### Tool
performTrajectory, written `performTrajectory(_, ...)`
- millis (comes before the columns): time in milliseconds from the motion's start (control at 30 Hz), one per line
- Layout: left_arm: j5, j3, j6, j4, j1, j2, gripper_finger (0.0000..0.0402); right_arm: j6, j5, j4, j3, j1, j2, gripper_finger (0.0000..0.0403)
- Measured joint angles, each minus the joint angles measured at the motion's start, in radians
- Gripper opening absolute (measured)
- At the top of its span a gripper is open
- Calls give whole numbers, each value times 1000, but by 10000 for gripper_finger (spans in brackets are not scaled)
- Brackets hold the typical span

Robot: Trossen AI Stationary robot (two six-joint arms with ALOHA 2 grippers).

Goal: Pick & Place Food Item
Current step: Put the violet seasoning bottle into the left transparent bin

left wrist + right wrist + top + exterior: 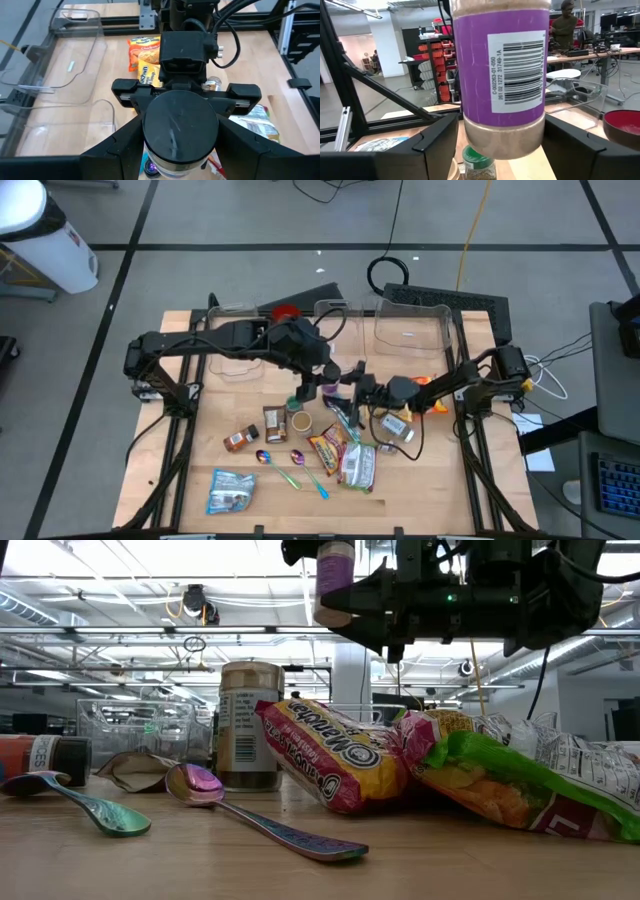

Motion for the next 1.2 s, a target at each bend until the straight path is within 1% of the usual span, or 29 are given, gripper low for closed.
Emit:
performTrajectory(100, 0, 2, 5, 1, 1, 0, 208, -6, 0, -19, 0, -1, -21, 265)
performTrajectory(367, -13, 2, 21, -6, 2, -2, 208, -52, 1, -197, -1, -7, -153, 264)
performTrajectory(467, -19, 1, 31, -14, 3, -6, 208, -92, 2, -271, -1, -7, -208, 267)
performTrajectory(567, -55, 0, 40, -35, 12, -10, 208, -125, -1, -332, -1, -6, -256, 266)
performTrajectory(633, -75, 0, 19, -40, 23, -19, 208, -134, -6, -375, -1, -5, -289, 264)
performTrajectory(733, -75, 0, 5, -63, 33, -42, 208, -150, 1, -441, -6, -6, -341, 263)
performTrajectory(800, -86, 0, 8, -91, 41, -61, 208, -160, 9, -449, -18, -8, -366, 263)
performTrajectory(933, -150, 0, -10, -137, 73, -102, 208, -188, 83, -447, -74, -17, -433, 261)
performTrajectory(1033, -154, -8, -31, -164, 97, -141, 208, -200, 134, -437, -131, -30, -490, 261)
performTrajectory(1100, -162, -29, -43, -173, 110, -167, 208, -201, 136, -410, -164, -43, -518, 260)
performTrajectory(1200, -219, -87, -79, -182, 133, -204, 208, -204, 136, -382, -216, -64, -568, 258)
